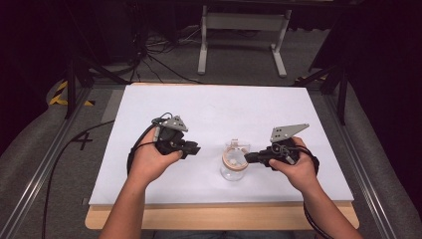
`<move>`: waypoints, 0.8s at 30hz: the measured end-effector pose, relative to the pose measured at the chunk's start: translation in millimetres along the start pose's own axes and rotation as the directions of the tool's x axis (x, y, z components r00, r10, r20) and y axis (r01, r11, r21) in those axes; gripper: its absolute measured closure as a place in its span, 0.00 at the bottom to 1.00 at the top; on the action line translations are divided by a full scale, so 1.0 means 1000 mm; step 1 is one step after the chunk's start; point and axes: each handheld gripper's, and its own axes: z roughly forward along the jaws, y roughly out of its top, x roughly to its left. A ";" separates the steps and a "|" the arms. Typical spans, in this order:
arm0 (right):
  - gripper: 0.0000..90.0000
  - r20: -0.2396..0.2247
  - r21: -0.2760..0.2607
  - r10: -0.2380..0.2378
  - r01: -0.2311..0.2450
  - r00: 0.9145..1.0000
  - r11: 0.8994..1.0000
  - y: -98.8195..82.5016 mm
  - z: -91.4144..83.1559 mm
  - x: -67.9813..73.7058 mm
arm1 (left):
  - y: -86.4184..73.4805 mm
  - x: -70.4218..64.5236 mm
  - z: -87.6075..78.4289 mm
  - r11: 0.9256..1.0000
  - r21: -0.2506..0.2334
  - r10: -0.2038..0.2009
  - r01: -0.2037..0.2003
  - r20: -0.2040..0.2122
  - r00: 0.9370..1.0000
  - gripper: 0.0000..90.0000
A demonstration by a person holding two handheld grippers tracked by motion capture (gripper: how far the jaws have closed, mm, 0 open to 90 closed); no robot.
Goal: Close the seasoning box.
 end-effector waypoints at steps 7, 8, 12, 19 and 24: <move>1.00 0.000 0.020 0.003 -0.003 1.000 1.000 -0.002 0.001 0.001 | -0.013 0.006 -0.009 1.000 -0.007 -0.030 0.030 -0.009 0.999 0.86; 1.00 0.000 0.023 0.001 -0.001 1.000 1.000 -0.003 0.001 0.000 | -0.015 0.006 -0.010 0.999 -0.007 -0.035 0.035 -0.009 0.999 0.86; 1.00 -0.001 0.045 -0.001 0.001 1.000 0.999 -0.005 0.003 0.001 | -0.019 0.008 -0.012 0.999 0.005 -0.042 0.042 -0.014 0.999 0.85; 1.00 0.016 0.079 -0.017 0.016 1.000 0.997 -0.007 0.005 0.004 | -0.023 0.012 -0.008 0.998 0.047 -0.037 0.037 -0.012 0.999 0.85; 1.00 0.011 0.099 -0.022 0.021 1.000 0.995 -0.009 0.006 0.003 | -0.025 0.014 -0.009 0.998 0.062 -0.032 0.032 -0.005 0.999 0.85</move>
